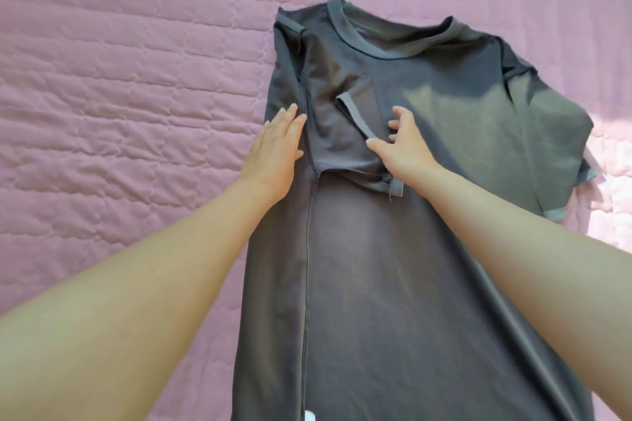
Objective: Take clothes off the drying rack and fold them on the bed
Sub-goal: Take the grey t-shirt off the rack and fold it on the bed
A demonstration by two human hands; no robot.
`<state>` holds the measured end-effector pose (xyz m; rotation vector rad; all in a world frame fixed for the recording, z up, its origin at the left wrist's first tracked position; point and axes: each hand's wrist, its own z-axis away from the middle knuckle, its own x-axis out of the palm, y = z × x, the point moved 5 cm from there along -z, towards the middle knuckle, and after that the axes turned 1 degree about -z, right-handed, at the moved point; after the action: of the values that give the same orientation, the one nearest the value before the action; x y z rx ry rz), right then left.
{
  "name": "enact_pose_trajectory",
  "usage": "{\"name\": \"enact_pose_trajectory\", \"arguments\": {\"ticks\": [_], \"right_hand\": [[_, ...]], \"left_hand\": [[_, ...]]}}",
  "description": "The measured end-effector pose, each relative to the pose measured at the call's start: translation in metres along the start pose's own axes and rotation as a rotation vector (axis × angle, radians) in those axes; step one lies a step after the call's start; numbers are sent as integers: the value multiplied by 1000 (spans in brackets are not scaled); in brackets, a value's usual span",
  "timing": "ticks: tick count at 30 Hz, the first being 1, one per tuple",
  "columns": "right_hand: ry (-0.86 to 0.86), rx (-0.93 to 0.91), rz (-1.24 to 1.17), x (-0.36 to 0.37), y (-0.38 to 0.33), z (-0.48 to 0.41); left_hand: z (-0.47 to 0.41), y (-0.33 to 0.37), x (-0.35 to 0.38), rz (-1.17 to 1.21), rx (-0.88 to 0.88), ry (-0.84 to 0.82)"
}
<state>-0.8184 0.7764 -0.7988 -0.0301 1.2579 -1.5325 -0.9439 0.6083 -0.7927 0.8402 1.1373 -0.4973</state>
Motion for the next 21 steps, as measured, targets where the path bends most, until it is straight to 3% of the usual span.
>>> {"name": "enact_pose_trajectory", "arguments": {"ticks": [3,5,7,9,12,14,21], "right_hand": [[-5,-113,231,13,-14,-16],[86,-158,399,18,-21,-16],[219,-152,394,12,-24,-21],[365,96,150,-9,-3,-36],[488,529,-507,-29,44,-45],[470,595,-696,-30,56,-49],[337,673,-974,-28,63,-52]], "left_hand": [[-40,-10,-2,-136,56,-147],[-53,-15,-4,-251,88,-194],[-65,-19,-3,-322,104,-215],[-74,-21,2,-343,77,-205],[-78,-26,7,-358,-2,-220],[-83,-31,9,-359,-36,-241],[-102,-36,14,-388,-69,-414]]}}
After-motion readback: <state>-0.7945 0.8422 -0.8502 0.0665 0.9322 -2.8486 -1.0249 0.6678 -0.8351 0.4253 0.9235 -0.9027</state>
